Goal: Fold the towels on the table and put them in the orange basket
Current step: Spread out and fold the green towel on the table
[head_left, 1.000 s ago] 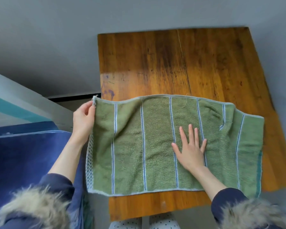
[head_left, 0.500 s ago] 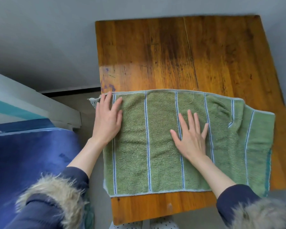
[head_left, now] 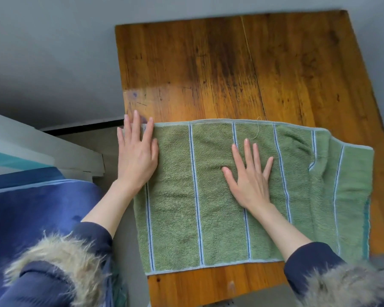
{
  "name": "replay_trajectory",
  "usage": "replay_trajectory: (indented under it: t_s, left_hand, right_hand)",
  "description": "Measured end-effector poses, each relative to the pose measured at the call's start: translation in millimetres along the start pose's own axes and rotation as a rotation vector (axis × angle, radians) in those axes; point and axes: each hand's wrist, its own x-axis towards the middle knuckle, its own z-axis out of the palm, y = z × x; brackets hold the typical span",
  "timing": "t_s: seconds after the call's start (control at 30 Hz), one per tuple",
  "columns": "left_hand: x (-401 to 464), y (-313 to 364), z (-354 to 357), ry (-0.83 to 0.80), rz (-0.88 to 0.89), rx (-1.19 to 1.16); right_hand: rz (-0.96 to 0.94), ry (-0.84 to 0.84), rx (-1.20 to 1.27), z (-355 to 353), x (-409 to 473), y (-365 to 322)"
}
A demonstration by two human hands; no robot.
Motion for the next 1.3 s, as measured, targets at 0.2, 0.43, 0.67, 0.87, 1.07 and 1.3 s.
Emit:
replay_trajectory:
  t_s: [0.2,0.43,0.67,0.87,1.07,1.3]
  left_hand:
    - [-42,79,22,-0.084,0.239,0.018]
    - [-69,135,51,-0.206,0.267,0.116]
    - [-71,167,47,-0.212,0.250,0.080]
    - [-64,258,54,-0.278,0.527,-0.004]
    - [-49,348,76,-0.330,0.816,0.107]
    - [-21,394,105,-0.474,0.846,0.327]
  right_hand:
    - [0.096,0.061,0.105,0,-35,23]
    - [0.176,0.055,-0.054,-6,-67,94]
    - [0.051,0.188,0.191,-22,-83,134]
    - [0.415,0.266,0.597,-36,-102,171]
    - [0.367,0.078,0.593,-19,-125,215]
    - [0.242,0.117,0.378,-17,-105,290]
